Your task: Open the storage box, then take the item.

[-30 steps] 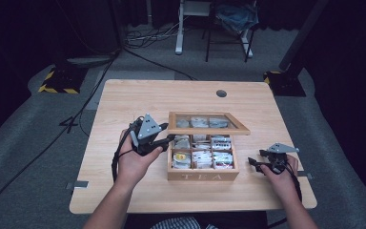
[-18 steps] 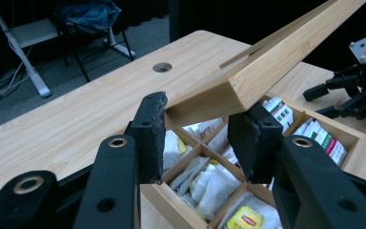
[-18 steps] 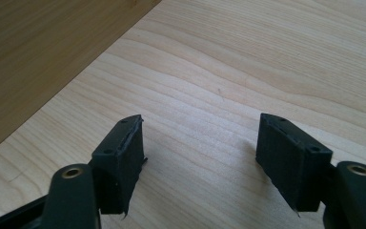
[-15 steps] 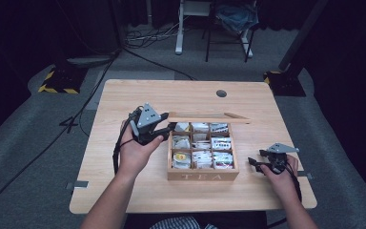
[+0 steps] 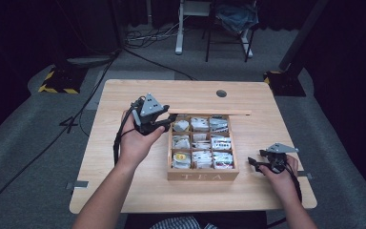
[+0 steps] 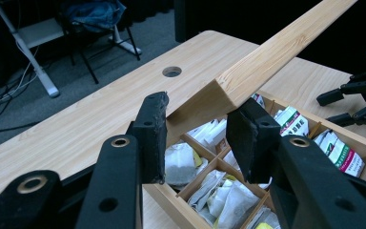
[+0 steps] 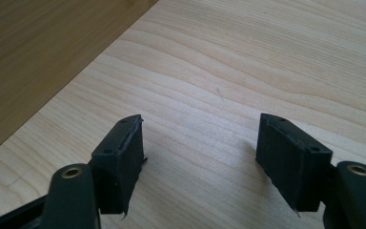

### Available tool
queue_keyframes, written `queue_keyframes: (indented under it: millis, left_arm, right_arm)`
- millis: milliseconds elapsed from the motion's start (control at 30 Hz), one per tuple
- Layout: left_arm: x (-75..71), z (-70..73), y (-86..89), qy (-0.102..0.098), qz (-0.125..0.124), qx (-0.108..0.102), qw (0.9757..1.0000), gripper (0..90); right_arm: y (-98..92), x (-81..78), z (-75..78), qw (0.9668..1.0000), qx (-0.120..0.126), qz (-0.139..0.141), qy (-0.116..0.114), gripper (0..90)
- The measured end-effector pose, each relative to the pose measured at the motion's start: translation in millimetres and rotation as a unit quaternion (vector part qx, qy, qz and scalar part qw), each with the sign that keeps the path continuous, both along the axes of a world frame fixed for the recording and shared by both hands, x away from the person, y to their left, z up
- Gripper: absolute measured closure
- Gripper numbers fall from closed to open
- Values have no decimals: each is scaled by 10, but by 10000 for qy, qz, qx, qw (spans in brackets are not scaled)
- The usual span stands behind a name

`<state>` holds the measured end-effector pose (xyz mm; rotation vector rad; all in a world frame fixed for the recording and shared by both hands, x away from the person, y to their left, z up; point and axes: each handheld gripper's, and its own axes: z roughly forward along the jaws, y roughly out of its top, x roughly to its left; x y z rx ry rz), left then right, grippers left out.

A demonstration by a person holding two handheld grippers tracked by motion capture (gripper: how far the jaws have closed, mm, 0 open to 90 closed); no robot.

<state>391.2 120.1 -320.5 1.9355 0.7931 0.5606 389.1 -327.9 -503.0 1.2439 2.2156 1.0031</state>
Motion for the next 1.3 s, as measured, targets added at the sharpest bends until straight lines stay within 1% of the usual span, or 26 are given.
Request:
queue_keyframes:
  millis: [33, 67, 133, 167, 200, 233, 300, 333, 367, 400, 433, 500, 567, 633, 667, 767, 833, 900, 933, 967, 1000, 1067, 1100, 1200, 1233, 1300]
  left_arm:
    - [20, 9, 5, 13, 3, -39, 10000, 596]
    - [20, 9, 5, 13, 3, -39, 10000, 596]
    - [46, 16, 12, 34, 3, -107, 9999, 595]
    - [54, 23, 12, 56, 2, -118, 9999, 594]
    - [54, 23, 12, 56, 2, -118, 9999, 594]
    - [60, 35, 10, 75, -4, -83, 9999, 595]
    - [68, 44, 11, 87, -10, -63, 9999, 595]
    - [72, 47, 12, 92, -14, -60, 9999, 595]
    - [73, 48, 11, 93, -8, -70, 9999, 595]
    - [71, 47, 10, 89, -6, -63, 9999, 595]
    - [71, 47, 10, 89, -6, -63, 9999, 596]
    - [52, 40, 0, 70, 12, -27, 10000, 596]
    - [36, 31, -8, 33, 26, 12, 10000, 595]
    - [33, 28, -7, 36, 24, 6, 10000, 595]
    - [34, 28, -4, 45, 19, 5, 10000, 595]
    - [36, 27, -3, 54, 16, -6, 10000, 594]
    - [30, 20, -2, 58, 13, -17, 10000, 593]
    - [19, 10, -5, 40, 21, -25, 10000, 593]
    - [15, 6, -4, 32, 17, -15, 10000, 593]
    - [11, 3, -4, 32, 15, -9, 10000, 592]
    - [9, 2, -5, 36, 21, -15, 10000, 592]
    - [12, 0, -3, 42, 24, -37, 10000, 592]
    - [14, -3, -3, 57, 30, -66, 10000, 590]
    - [21, -5, 0, 74, 23, -83, 9999, 586]
    - [21, -3, -2, 86, 30, -88, 9999, 586]
    - [20, 2, -7, 91, 36, -55, 9999, 586]
  right_arm:
    - [22, -3, 0, 9998, -27, -212, -14, 328]
    - [22, -3, 0, 9998, -27, -212, -14, 328]
    - [36, -14, 0, 9996, -30, -293, -23, 338]
    - [36, -22, 5, 9996, -26, -294, -18, 361]
    - [36, -22, 5, 9996, -26, -294, -18, 361]
    - [26, -33, 24, 9996, -48, -279, 44, 426]
    - [14, -44, 57, 9996, -106, -240, 126, 465]
    - [12, -49, 67, 9996, -101, -242, 116, 475]
    - [6, -57, 85, 9997, -77, -232, 86, 491]
    - [2, -67, 107, 9997, 34, -249, 26, 497]
    - [-3, -74, 123, 9997, 94, -229, 12, 511]
    - [-7, -83, 146, 9997, 132, -218, 1, 523]
    - [-11, -113, 210, 9997, 193, -145, -30, 562]
    - [-14, -125, 231, 9997, 218, -121, -56, 571]
    - [-20, -143, 281, 9994, 327, -109, -65, 598]
    - [-31, -156, 346, 9992, 363, -57, -123, 598]
    - [-29, -172, 400, 9988, 463, -23, -166, 596]
    - [-22, -185, 441, 9986, 455, 12, -275, 593]
    - [-15, -194, 465, 9984, 494, 8, -270, 597]
    - [-3, -202, 486, 9980, 597, 4, -188, 596]
    - [9, -209, 505, 9979, 612, 25, -193, 592]
    - [25, -215, 523, 9979, 616, 54, -209, 592]
    - [79, -220, 555, 9981, 575, 144, -180, 587]
    - [127, -228, 588, 9981, 558, 189, -153, 589]
    - [174, -238, 636, 9976, 609, 285, -169, 596]
    - [207, -250, 679, 9973, 633, 306, -202, 604]
